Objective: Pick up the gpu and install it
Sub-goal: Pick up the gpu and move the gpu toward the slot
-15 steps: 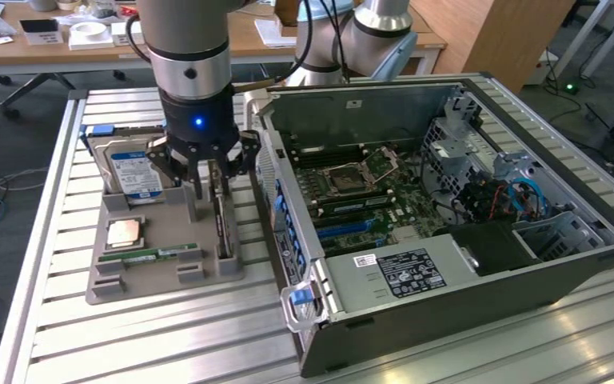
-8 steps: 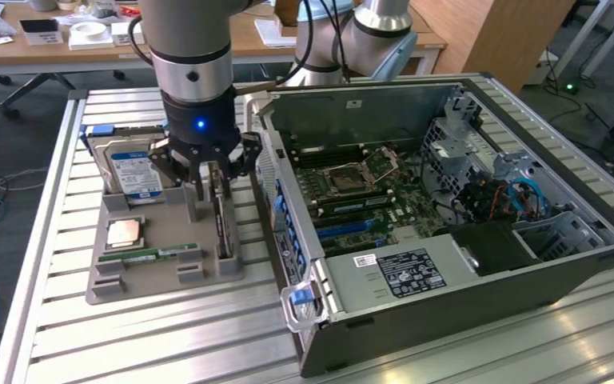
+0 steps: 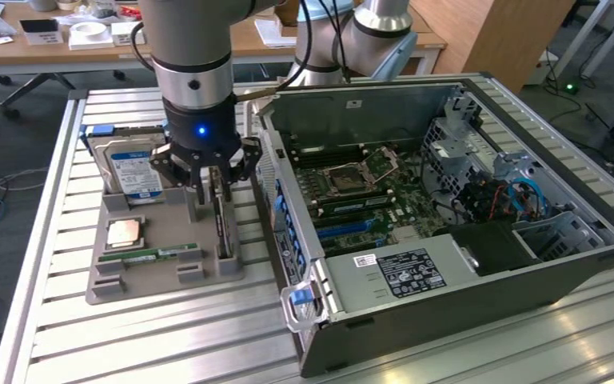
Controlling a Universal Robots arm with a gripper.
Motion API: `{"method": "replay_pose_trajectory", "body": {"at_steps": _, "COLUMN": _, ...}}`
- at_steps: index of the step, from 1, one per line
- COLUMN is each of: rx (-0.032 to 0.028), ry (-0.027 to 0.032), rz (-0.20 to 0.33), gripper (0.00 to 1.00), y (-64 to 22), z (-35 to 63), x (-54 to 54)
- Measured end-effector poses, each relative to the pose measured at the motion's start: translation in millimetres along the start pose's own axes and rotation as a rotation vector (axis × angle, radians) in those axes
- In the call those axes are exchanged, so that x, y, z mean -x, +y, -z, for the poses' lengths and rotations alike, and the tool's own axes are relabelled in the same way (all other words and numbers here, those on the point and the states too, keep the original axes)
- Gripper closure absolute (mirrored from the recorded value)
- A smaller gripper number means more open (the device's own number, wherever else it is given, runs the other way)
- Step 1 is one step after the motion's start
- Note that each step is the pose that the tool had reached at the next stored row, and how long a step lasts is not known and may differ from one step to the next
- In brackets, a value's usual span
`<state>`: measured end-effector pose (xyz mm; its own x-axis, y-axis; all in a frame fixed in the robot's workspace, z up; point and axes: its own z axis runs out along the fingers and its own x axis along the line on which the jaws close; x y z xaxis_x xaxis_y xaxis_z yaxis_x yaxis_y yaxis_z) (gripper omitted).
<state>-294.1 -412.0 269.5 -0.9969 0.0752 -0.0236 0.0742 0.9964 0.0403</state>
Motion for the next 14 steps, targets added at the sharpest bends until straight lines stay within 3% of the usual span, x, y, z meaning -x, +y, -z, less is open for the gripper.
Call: {"method": "replay_pose_trajectory", "body": {"at_steps": 14, "rx": -0.0014, "ry": 0.0000, "rz": 0.000, "gripper": 0.57, "y": -1.4, "z": -6.7, "x": 1.6}}
